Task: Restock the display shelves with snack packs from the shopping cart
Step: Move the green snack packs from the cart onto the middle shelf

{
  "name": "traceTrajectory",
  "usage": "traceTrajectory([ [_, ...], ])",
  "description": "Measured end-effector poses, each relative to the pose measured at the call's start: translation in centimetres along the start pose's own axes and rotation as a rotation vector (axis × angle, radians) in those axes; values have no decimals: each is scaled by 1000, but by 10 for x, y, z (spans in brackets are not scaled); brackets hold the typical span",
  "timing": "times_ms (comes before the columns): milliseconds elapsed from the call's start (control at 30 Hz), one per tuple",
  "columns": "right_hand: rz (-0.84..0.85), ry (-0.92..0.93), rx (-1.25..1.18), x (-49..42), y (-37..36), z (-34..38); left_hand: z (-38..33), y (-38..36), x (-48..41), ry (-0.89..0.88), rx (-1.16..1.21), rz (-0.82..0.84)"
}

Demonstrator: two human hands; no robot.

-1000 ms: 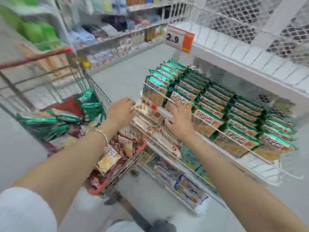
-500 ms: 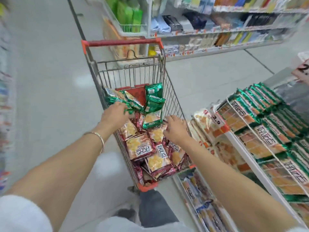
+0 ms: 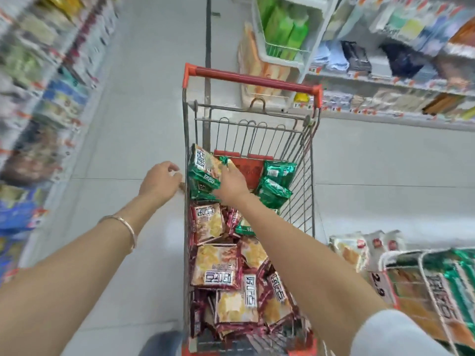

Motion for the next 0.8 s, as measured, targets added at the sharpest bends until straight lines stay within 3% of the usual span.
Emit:
traceTrajectory([
  [200,21,141,138,-57,-36,19,40,-11,-10,208,222,-64],
  [267,-49,129,36,-58,-32,15,45,-13,-14,238,311,-82],
  [367,-336,59,-266,-34,7,16,26,-28,-19,250,539,-47],
  [433,-429,155,-414,-6,27,29,1,-45,-21,236,679,18],
  [533,-236,459,-537,20,18,42,-5,-40,-24,275,791,-131],
  [567,-216,466,-550,21,14,30,2,-35,-24,312,817,-183],
  [667,-278,53,-588,-12,-15,-57,23,-30,-24,408,956,-208],
  [700,-228,-84,-542,-24,-29,-80,27,-31,-23,426,996,-188],
  [733,-133,-159,-481,-36,-46,-97,29,-32,-22,427,1013,-160],
  [800,50,-137,-348,-56,-76,-107,30,-35,-17,423,1007,-101],
])
Point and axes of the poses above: each hand's wrist, its own x-axis away from the middle knuckle, its own y-axis out of the back of the hand, z = x × y, the point moved 10 cm from there along -x, towards the middle knuckle, and after that the axes turned 7 degrees about x, right-handed, at the moved point
